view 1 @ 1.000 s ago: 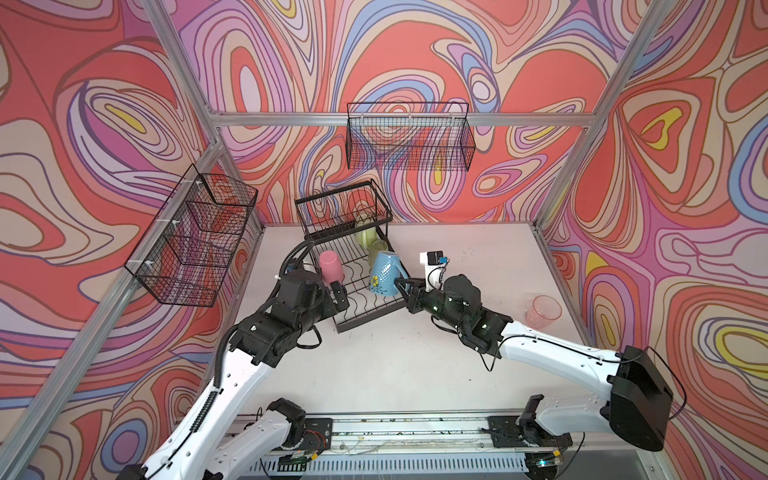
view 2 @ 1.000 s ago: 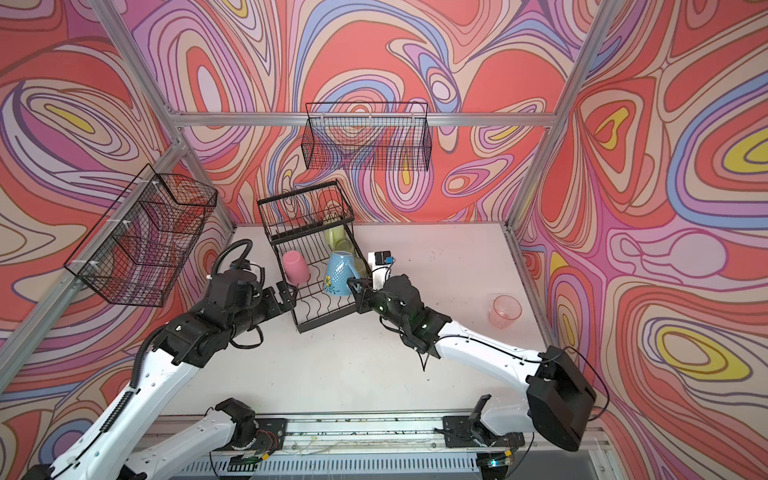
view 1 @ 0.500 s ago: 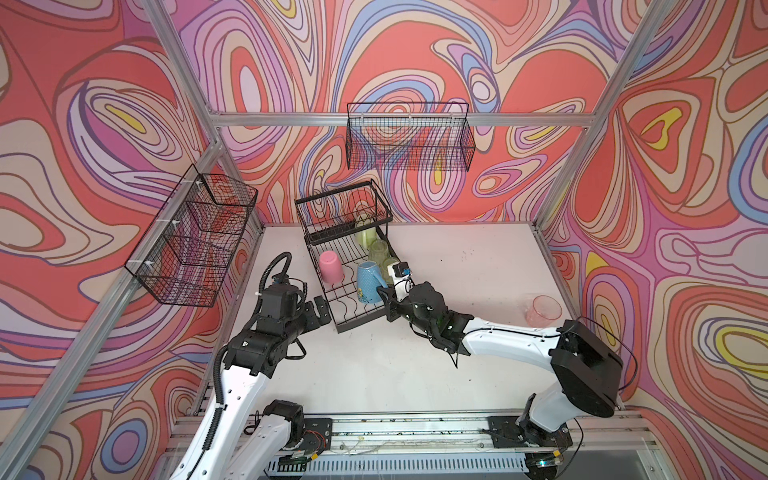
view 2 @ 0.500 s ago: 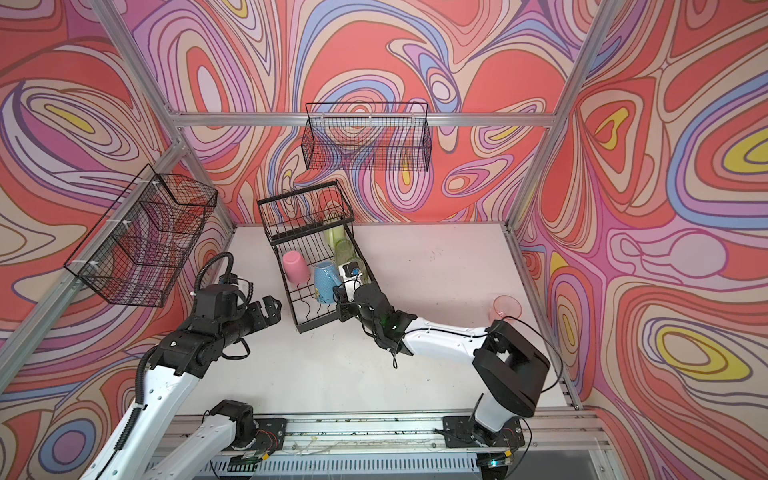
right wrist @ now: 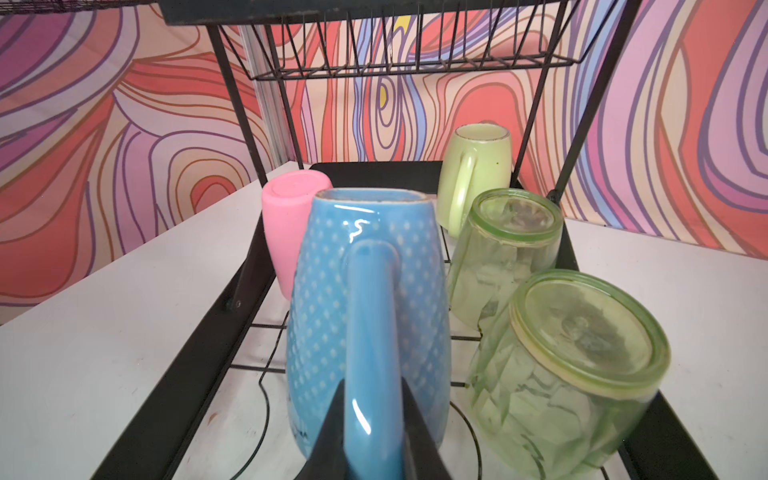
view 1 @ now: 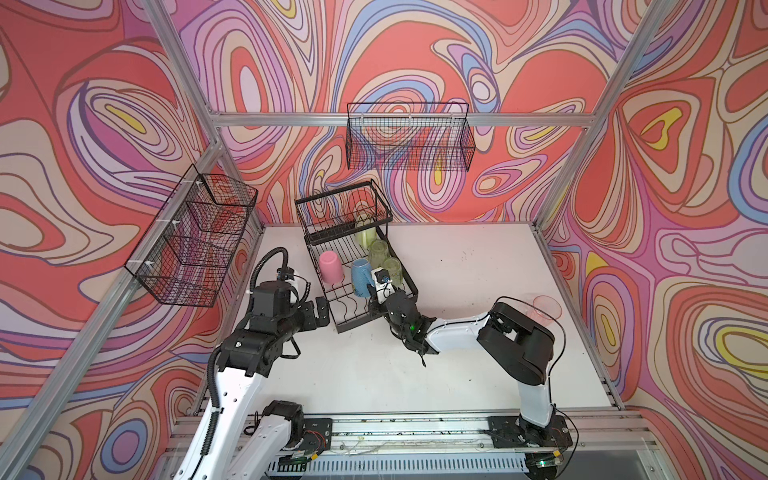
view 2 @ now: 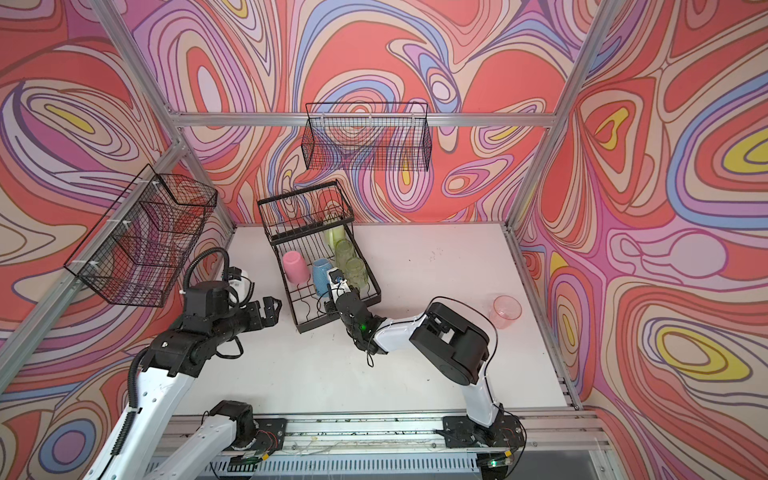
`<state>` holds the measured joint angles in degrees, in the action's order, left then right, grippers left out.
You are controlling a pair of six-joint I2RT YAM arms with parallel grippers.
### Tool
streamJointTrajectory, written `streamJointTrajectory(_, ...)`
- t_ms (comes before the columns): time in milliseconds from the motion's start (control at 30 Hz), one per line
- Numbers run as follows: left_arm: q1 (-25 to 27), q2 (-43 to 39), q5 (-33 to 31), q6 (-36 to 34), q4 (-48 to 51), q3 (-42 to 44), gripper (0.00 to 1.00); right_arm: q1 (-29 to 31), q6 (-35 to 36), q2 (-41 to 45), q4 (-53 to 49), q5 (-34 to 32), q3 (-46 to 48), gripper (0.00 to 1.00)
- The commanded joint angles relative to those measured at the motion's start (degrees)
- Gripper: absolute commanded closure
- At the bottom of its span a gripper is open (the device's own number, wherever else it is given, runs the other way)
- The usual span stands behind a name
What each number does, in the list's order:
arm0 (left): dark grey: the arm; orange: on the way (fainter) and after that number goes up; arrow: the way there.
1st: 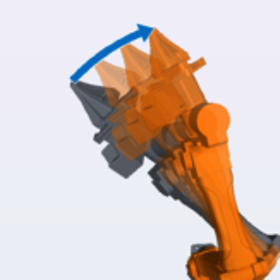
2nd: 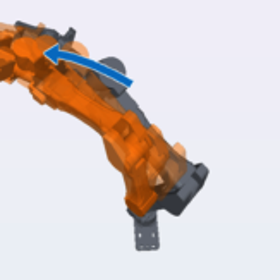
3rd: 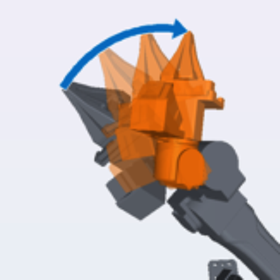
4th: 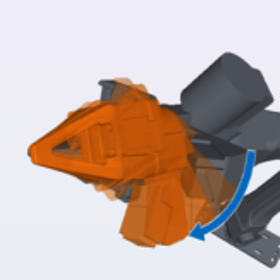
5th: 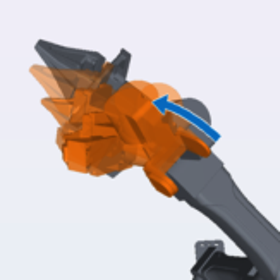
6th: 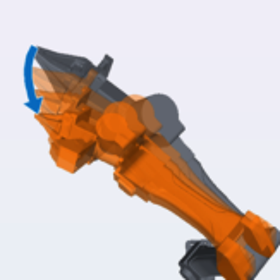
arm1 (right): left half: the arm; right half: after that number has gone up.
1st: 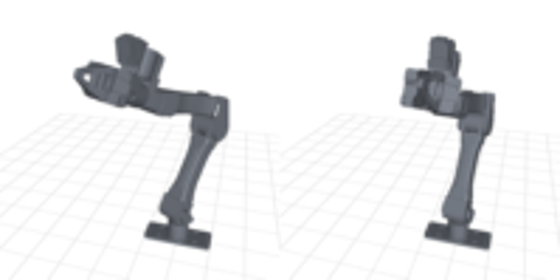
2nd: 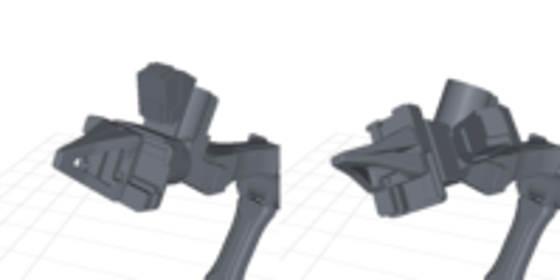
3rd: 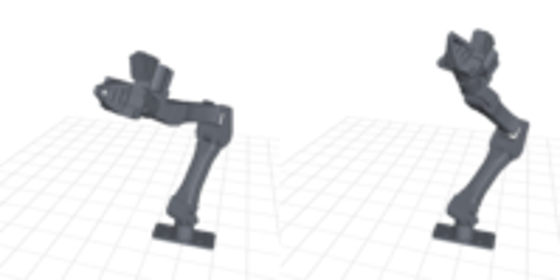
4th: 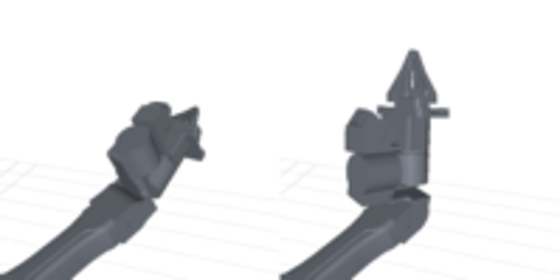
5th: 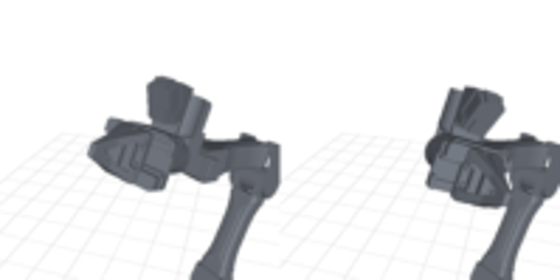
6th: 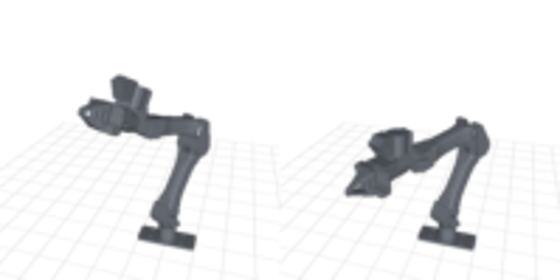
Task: Load the cups into the dish rack
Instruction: 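Carry the blue mug by its handle into the rack with the right gripper, then lower the blue mug upright beside the pink cup with the right gripper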
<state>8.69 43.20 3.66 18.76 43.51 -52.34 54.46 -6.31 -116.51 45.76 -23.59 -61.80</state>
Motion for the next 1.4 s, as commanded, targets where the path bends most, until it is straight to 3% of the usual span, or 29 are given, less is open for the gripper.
streamJointTrajectory(0, -0.45, -1.65, -2.29, -1.29, 0.35, 0.83, 0.00, 0.35, 2.05, -1.77, 10.57, -3.08, -3.31, 1.00)
streamJointTrajectory(767, -1.57, -3.31, -3.36, -0.05, 0.48, 1.45, 0.00, 0.30, 7.01, -16.21, 13.84, -8.31, -15.38, 1.00)
streamJointTrajectory(1267, -2.11, -3.28, -2.53, 0.22, 0.25, 1.45, 0.00, 0.21, 8.21, -20.84, 12.97, -9.79, -19.40, 1.00)
streamJointTrajectory(1367, -2.12, -3.41, -2.46, 0.26, 0.26, 1.51, 0.00, 0.21, 8.45, -20.92, 12.68, -9.94, -19.63, 0.96)
